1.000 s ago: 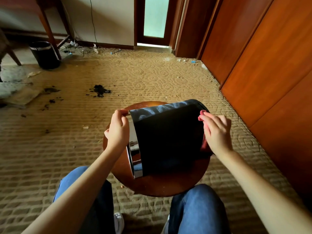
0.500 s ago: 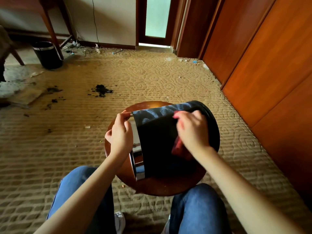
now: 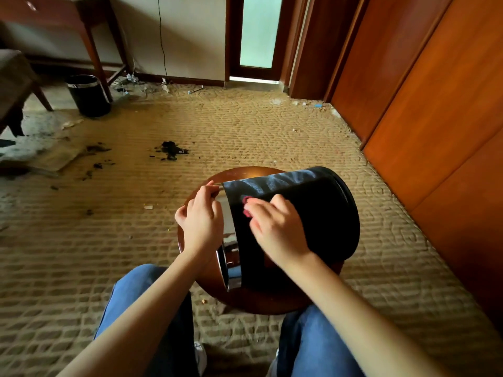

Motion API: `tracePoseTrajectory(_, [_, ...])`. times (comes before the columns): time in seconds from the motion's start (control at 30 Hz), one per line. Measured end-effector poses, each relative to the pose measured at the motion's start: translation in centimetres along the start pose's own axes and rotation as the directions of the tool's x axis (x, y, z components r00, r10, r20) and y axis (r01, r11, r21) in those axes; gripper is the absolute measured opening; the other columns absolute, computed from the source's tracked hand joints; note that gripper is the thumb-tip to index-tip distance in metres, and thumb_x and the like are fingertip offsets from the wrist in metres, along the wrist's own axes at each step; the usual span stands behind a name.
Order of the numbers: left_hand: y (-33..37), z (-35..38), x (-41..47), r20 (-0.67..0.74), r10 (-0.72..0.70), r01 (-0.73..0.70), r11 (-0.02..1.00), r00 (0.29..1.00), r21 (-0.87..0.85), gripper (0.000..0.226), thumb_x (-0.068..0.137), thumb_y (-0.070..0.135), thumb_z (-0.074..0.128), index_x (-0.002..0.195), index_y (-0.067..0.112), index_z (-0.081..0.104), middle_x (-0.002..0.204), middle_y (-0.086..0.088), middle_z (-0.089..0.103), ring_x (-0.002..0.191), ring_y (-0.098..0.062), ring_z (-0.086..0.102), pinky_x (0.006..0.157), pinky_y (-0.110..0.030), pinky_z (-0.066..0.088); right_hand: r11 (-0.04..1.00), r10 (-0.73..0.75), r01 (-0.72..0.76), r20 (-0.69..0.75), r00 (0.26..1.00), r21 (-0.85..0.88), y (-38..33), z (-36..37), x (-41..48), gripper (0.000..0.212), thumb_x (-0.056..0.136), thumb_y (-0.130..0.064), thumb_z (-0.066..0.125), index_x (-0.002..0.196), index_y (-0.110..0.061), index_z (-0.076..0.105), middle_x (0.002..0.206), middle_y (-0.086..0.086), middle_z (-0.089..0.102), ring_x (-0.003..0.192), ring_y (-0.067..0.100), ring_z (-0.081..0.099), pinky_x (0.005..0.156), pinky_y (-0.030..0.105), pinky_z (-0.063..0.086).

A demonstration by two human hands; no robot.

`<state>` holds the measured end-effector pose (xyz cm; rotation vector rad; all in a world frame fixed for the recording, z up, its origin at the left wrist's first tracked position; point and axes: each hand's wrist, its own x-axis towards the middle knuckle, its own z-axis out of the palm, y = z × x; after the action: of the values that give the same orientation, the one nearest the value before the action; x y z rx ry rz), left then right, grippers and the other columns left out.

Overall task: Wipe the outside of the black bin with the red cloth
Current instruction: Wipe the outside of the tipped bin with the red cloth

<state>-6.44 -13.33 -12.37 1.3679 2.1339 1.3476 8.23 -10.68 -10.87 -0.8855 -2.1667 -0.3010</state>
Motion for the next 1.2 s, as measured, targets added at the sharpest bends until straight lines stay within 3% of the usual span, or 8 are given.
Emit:
tracePoseTrajectory(0.2, [-0.5,0.1,-0.9,0.002,0.054,-0.054,0.998,0.999,-0.020,0.048,0.082,0.027,0.022,0.122,0.024,0.050,0.127,0.007,0.057,0.118,-0.009,0.049,0.103,-0.031,0.015,0.850,0.481,-0.466,0.000,0.877,-0.246,10.5,-5.0,0.0,0.018,0.067,0.000,0.063,0.079,-0.012,0.069,0.064,0.013,0.066,0.066,0.035,0.057,0.055,0.034,0.046])
tracePoseTrajectory(0.43, [-0.6,-0.2,-0.2,0.034,0.074,-0.075,0.997,0.997,0.035,0.055,0.082,0.032,0.020,0.128,0.020,0.048,0.126,0.004,0.058,0.119,-0.012,0.048,0.101,-0.035,0.020,0.981,0.156,-0.159,0.037,0.987,0.113,-4.0,0.5,0.9,0.021,0.071,-0.008,0.047,0.075,-0.010,0.067,0.068,0.004,0.065,0.062,0.028,0.052,0.055,0.033,0.044])
tracePoseTrajectory(0.57, [-0.7,-0.9,0.2,0.078,0.155,-0.167,0.970,0.985,0.175,0.049,0.086,0.029,0.023,0.124,0.019,0.051,0.124,0.001,0.059,0.116,-0.019,0.051,0.103,-0.042,0.023,0.991,0.075,-0.081,0.056,0.996,0.107,-0.9,-0.8,0.6,0.025,0.074,-0.012,0.049,0.086,-0.012,0.071,0.076,-0.001,0.071,0.062,0.024,0.055,0.058,0.030,0.047])
tracePoseTrajectory(0.67, [-0.7,-0.6,-0.2,0.067,0.117,-0.124,0.985,0.991,0.116,0.047,0.087,0.030,0.022,0.124,0.021,0.050,0.125,0.003,0.057,0.117,-0.016,0.051,0.103,-0.039,0.020,0.944,0.324,-0.313,0.101,0.941,-0.108,6.1,-4.6,0.2,0.021,0.072,-0.006,0.062,0.089,-0.013,0.072,0.070,0.010,0.068,0.062,0.031,0.060,0.055,0.030,0.046])
tracePoseTrajectory(0.77, [-0.6,0.0,-0.3,0.050,0.090,-0.093,0.995,0.995,0.044,0.048,0.086,0.029,0.022,0.124,0.020,0.049,0.125,0.003,0.056,0.117,-0.015,0.050,0.102,-0.037,0.020,0.770,0.628,-0.581,0.149,0.764,-0.263,10.1,-7.2,0.0,0.022,0.076,-0.005,0.063,0.094,-0.014,0.070,0.075,0.018,0.066,0.075,0.039,0.061,0.060,0.037,0.045])
tracePoseTrajectory(0.97, [-0.6,0.3,-0.5,0.047,0.052,-0.049,0.997,0.998,-0.054,0.045,0.085,0.028,0.023,0.121,0.021,0.048,0.127,0.006,0.056,0.116,-0.008,0.047,0.094,-0.029,0.017,0.967,0.254,-0.255,0.027,0.967,0.025,-0.3,-2.2,0.9,0.025,0.058,0.005,0.067,0.080,-0.007,0.070,0.062,0.008,0.061,0.055,0.030,0.055,0.051,0.031,0.048])
tracePoseTrajectory(1.1, [-0.8,0.0,-0.4,0.040,0.058,-0.055,0.997,0.998,-0.057,0.047,0.087,0.029,0.022,0.125,0.024,0.049,0.127,0.010,0.056,0.120,-0.008,0.047,0.091,-0.029,0.019,0.987,0.082,-0.095,0.106,0.991,0.132,-5.1,-0.1,1.7,0.027,0.073,-0.011,0.042,0.082,-0.010,0.067,0.068,0.001,0.066,0.063,0.027,0.054,0.055,0.033,0.046])
tracePoseTrajectory(1.2, [-0.9,0.0,-0.6,0.054,0.084,-0.083,0.996,0.995,-0.037,0.047,0.086,0.030,0.023,0.126,0.023,0.047,0.125,0.009,0.056,0.117,-0.007,0.047,0.098,-0.032,0.019,0.993,0.107,-0.112,0.127,0.986,0.031,-0.1,-1.5,1.3,0.025,0.070,-0.011,0.049,0.086,-0.012,0.069,0.068,0.002,0.068,0.061,0.028,0.056,0.053,0.030,0.046])
